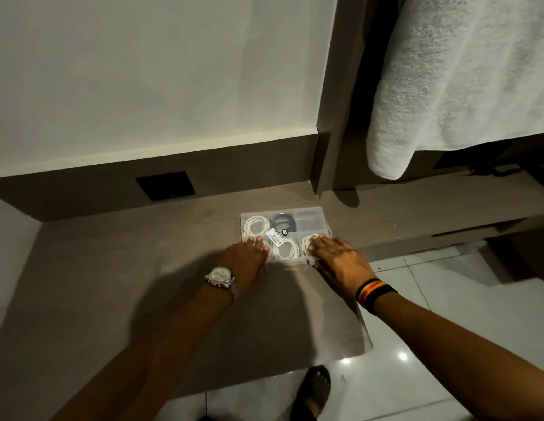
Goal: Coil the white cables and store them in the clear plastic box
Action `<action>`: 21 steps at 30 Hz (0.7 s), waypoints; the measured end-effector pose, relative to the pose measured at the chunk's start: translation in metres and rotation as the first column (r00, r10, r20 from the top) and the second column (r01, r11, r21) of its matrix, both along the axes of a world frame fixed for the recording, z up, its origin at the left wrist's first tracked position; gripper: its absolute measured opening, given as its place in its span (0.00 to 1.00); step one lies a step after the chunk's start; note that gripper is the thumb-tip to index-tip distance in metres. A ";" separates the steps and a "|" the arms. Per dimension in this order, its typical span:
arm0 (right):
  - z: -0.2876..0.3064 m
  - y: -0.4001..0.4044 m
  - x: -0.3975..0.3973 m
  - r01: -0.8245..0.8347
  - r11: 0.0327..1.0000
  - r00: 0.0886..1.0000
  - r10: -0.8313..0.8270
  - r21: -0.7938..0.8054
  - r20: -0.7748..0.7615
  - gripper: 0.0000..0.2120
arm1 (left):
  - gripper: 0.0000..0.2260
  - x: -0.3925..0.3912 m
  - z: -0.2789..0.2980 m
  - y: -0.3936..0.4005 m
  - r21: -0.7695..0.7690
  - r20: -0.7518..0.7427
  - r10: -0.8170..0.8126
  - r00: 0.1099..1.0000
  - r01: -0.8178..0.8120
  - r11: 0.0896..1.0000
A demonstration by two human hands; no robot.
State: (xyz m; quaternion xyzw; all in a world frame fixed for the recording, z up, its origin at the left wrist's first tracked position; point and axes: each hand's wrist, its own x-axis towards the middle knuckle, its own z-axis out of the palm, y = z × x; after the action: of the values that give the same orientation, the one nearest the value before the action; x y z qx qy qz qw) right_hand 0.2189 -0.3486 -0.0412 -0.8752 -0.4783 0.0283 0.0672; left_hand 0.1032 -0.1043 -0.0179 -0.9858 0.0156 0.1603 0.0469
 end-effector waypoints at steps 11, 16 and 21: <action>-0.015 0.021 0.004 0.103 0.994 0.990 -0.099 -0.033 0.101 0.18 | 0.12 0.012 -0.025 0.001 0.106 0.130 -0.019 0.991 0.005 0.994; -0.010 0.039 0.018 0.163 0.986 0.987 -0.162 -0.046 0.021 0.22 | 0.28 0.020 -0.021 0.012 -0.026 0.138 0.057 0.989 -0.054 0.998; -0.001 0.070 0.056 0.202 0.968 0.972 -0.217 -0.149 -0.093 0.26 | 0.29 0.040 -0.022 0.024 -0.144 0.152 0.177 0.972 -0.155 0.977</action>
State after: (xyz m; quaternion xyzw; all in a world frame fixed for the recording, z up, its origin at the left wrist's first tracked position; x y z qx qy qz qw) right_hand 0.2748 -0.2787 -0.0417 -0.9205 -0.3757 0.1015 0.0348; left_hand 0.1435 -0.0808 -0.0400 -0.9944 -0.0606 0.0804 -0.0307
